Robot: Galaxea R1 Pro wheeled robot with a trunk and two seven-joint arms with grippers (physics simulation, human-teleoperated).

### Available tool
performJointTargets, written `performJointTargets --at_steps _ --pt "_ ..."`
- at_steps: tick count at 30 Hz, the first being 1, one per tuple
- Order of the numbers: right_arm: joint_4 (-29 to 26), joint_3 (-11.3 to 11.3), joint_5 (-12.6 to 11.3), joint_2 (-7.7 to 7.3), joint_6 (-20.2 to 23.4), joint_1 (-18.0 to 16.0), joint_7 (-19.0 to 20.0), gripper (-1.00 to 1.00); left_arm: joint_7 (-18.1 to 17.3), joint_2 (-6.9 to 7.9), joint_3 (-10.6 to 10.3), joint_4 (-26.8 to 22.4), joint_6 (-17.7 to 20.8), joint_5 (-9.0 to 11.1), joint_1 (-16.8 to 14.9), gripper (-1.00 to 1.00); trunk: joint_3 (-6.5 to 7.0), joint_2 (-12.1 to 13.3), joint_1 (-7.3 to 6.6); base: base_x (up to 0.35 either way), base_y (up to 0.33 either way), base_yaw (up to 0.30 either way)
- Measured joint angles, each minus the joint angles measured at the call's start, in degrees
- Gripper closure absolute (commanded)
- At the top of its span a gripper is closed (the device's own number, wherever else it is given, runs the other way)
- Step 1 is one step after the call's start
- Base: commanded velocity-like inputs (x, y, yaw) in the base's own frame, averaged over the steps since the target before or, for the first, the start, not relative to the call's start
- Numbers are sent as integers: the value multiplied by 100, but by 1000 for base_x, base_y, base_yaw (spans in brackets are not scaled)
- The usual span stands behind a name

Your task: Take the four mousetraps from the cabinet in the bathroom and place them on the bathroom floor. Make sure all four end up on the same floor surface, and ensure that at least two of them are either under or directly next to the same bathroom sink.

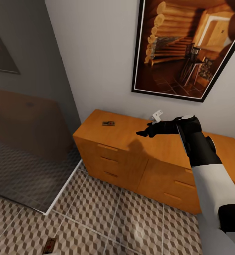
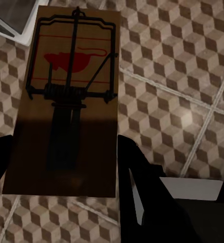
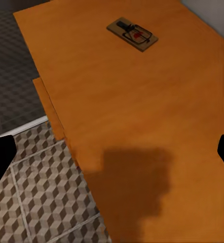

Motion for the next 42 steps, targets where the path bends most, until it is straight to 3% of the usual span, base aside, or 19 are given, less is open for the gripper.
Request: performJointTargets --at_steps 14,25,42 --pt "165 21 0 4 -8 9 0 -100 0 4 0 0 -1 0 0 100 0 0 0 166 -14 0" --pt "282 414 0 3 -13 9 3 -100 0 5 0 0 -1 0 0 100 0 0 0 150 0 0" --pt "293 429 2 -11 -10 9 11 -100 0 9 0 0 0 1 0 100 -40 1 2 52 0 55"
